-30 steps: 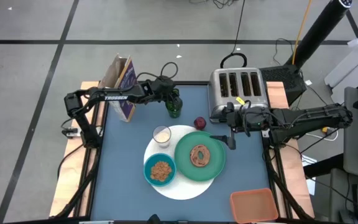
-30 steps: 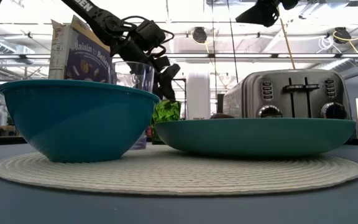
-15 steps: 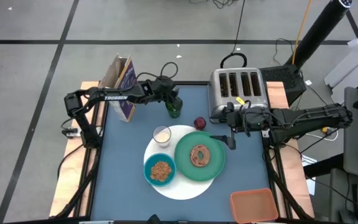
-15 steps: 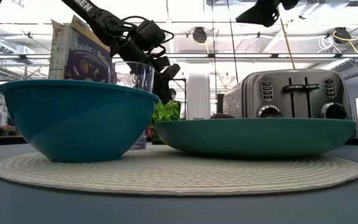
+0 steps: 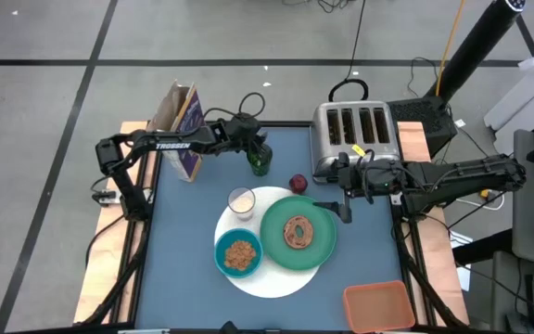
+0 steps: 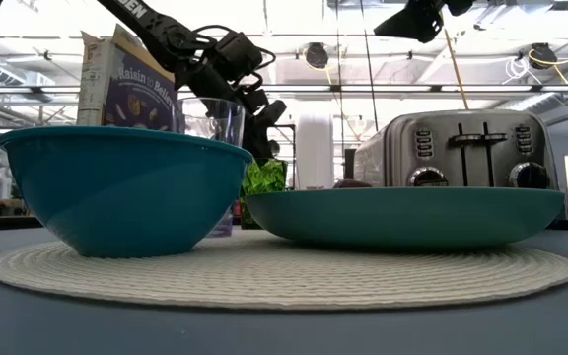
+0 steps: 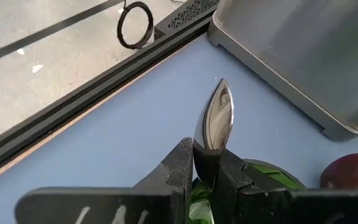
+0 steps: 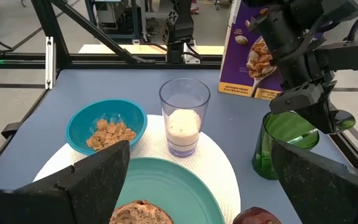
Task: Arrange a breakfast setting
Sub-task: Put the green spoon into the blue table mat
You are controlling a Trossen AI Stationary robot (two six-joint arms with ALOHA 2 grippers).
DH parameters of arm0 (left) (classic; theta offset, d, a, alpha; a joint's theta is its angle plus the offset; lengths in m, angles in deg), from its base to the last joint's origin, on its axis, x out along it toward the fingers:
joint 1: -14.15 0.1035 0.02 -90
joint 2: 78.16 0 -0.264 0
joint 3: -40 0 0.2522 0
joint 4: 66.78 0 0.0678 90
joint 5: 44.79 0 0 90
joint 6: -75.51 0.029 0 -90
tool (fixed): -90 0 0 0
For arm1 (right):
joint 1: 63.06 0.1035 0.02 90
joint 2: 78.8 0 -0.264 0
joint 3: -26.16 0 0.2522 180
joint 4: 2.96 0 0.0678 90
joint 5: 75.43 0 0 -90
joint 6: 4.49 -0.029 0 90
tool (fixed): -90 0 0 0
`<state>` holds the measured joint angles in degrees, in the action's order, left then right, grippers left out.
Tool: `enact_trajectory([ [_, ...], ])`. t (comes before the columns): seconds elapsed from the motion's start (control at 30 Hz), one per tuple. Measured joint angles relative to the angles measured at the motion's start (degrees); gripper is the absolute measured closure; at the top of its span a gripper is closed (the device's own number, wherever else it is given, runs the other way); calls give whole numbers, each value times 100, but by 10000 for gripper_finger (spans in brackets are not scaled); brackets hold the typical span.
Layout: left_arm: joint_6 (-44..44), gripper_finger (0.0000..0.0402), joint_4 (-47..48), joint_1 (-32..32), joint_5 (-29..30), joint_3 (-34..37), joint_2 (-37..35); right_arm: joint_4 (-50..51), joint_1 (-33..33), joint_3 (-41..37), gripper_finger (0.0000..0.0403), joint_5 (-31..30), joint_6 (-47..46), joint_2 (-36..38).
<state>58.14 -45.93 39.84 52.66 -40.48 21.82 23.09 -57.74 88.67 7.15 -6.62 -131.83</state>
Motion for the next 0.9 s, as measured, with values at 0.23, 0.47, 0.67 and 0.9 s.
enact_trajectory([
  [0.23, -103, 362, 12, 0, -8, 0, -260, 0, 2, -2, 23, -2, 0, 0],
  [0.47, -98, 362, 5, -23, -19, 0, -490, 0, 0, -2, 23, 0, 0, 0],
  [0.67, -87, 392, 7, -27, -142, 0, -491, 0, 0, -2, 23, 0, -16, 0],
  [0.9, -91, 395, 11, -31, -144, 0, -491, 0, 1, -2, 23, 0, -17, 0],
])
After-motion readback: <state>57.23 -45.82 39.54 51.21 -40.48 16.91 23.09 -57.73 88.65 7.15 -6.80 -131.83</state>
